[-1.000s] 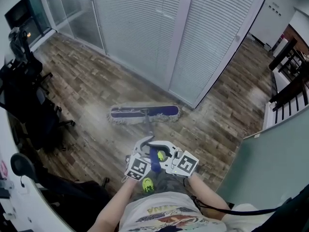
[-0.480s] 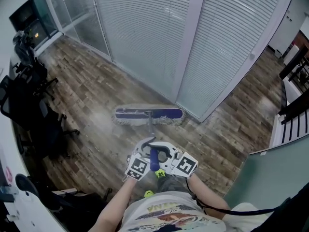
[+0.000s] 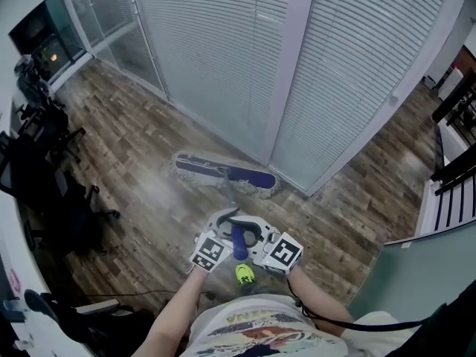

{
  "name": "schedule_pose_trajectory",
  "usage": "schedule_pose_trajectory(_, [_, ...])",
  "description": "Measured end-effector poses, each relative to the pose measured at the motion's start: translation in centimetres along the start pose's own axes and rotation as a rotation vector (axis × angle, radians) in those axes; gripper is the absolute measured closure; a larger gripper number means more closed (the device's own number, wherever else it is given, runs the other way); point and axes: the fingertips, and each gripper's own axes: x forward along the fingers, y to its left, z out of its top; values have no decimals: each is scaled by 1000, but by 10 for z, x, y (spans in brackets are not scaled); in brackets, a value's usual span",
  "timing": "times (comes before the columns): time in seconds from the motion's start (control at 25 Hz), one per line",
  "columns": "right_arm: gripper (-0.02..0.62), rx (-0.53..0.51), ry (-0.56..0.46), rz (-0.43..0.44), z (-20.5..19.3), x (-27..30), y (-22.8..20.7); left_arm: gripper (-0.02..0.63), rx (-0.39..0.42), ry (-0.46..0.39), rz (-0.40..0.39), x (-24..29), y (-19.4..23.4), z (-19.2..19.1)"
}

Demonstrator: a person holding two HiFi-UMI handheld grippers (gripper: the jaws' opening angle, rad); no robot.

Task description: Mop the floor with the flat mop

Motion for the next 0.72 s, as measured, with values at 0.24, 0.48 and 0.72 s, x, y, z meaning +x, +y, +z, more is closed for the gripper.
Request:
schedule_pose_trajectory(0.24, [407,57,2,-40,-5,5,-48,453,-3,-18,-31,32,33,4])
schedule_pose_trajectory(0.48, [405,57,26,-43,-15,8,-73,448,4,-3,-47,52,51,-2])
schedule_pose_trajectory(0.72, [403,56,49,-49,-22,17,-75,445,-2,7,-36,50,58,-9])
